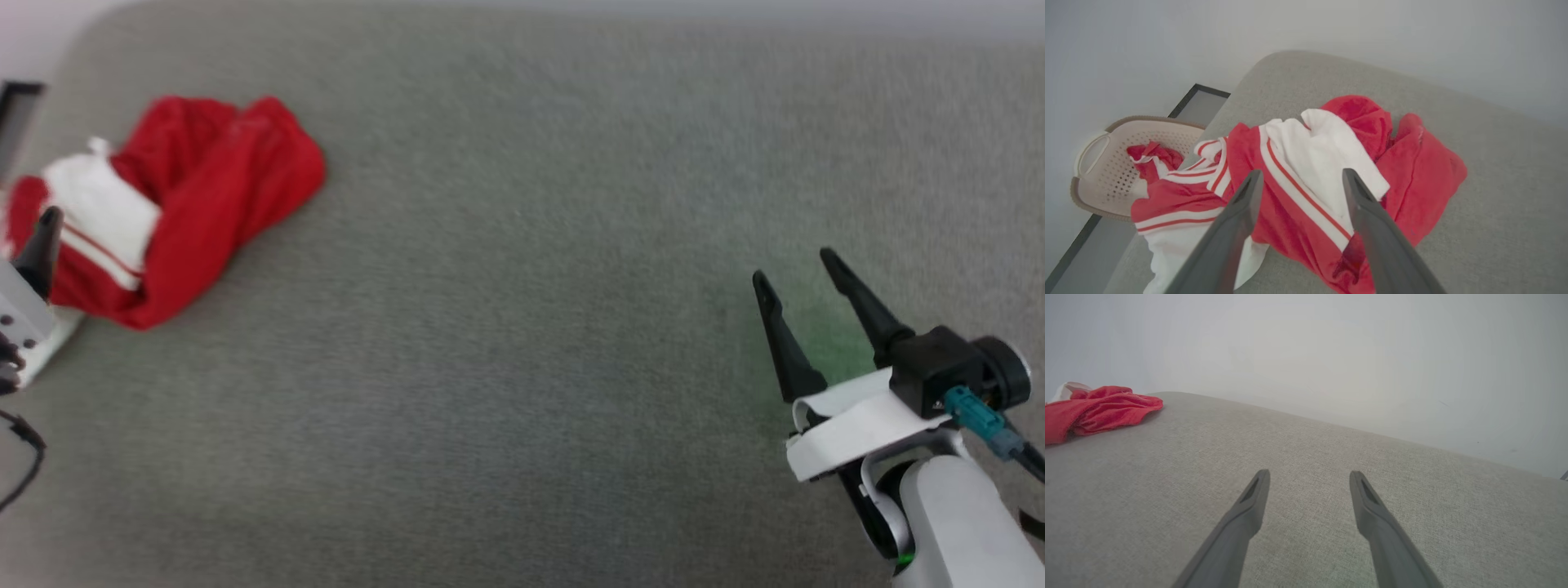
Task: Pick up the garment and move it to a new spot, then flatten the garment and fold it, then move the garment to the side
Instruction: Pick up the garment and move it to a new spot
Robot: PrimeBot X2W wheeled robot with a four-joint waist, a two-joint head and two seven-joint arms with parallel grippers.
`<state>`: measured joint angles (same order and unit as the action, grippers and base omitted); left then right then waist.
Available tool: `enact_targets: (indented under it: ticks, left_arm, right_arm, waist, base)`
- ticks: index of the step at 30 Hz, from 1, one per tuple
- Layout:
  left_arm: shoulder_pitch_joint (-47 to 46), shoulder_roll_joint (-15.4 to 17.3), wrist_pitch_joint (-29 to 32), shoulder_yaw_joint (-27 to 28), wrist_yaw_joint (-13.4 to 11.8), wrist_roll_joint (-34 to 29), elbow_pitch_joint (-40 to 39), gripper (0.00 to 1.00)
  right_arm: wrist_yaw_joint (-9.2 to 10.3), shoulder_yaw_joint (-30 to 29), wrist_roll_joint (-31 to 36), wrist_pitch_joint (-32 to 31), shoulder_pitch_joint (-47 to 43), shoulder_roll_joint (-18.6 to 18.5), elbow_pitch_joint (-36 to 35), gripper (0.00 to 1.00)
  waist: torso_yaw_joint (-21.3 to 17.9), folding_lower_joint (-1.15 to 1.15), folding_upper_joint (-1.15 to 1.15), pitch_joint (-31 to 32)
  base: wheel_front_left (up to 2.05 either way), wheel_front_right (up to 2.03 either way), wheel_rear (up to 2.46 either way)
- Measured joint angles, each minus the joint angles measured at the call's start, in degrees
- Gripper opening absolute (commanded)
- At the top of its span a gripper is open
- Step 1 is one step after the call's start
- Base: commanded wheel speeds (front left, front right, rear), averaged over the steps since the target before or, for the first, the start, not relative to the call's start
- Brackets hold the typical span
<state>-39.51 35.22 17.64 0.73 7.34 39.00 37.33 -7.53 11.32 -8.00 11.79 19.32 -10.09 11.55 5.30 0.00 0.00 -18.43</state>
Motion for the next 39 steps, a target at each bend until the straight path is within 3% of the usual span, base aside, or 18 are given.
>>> enact_targets:
  ticks: [11, 18, 19, 20, 29, 39]
  left_arm:
    - [-10.0, 1.4, 9.1, -6.4, -0.1, 0.3, 17.7, 1.0]
    - [-15.6, 1.0, 8.5, -7.6, 0.0, -0.2, 24.6, 1.0]
    - [-16.1, 0.9, 8.3, -7.5, 0.0, -0.2, 25.4, 0.45]
    - [-16.5, 0.7, 7.4, -7.4, 0.0, 0.0, 26.1, 0.0]
    - [-17.7, 0.0, 0.8, -8.7, 0.0, 0.8, 28.0, 0.0]
    - [-17.5, 2.9, -7.5, -14.8, 0.1, 1.6, 17.4, 0.0]
  right_arm:
    - [0.0, -1.3, 1.0, -2.3, 0.7, 0.1, -4.9, 1.0]
    - [0.0, -1.5, 1.1, -3.6, 1.2, 0.7, -6.5, 1.0]
    - [0.0, -1.5, 1.1, -3.7, 1.2, 0.7, -6.6, 1.0]
    - [0.0, -1.5, 1.1, -3.8, 1.2, 0.7, -6.7, 1.0]
    - [0.0, -2.8, 1.0, -3.7, -0.2, 0.9, -6.4, 1.0]
    - [0.0, -4.2, -0.5, -2.3, -3.9, 1.6, -3.9, 1.0]
  waist:
    - [-3.6, 0.0, 0.0, -8.6]
    - [-4.4, 0.0, 0.0, -10.8]
    - [-4.3, 0.0, 0.0, -10.9]
    - [-4.3, 0.0, 0.0, -10.8]
    - [-3.5, 0.0, 0.0, -8.5]
    - [-1.8, 0.0, 0.0, -2.2]
  base:
    - [0.0, 0.0, 0.0]
    - [0.0, 0.0, 0.0]
    - [0.0, 0.0, 0.0]
    - [0.0, 0.0, 0.0]
    - [0.0, 0.0, 0.0]
    - [0.0, 0.0, 0.0]
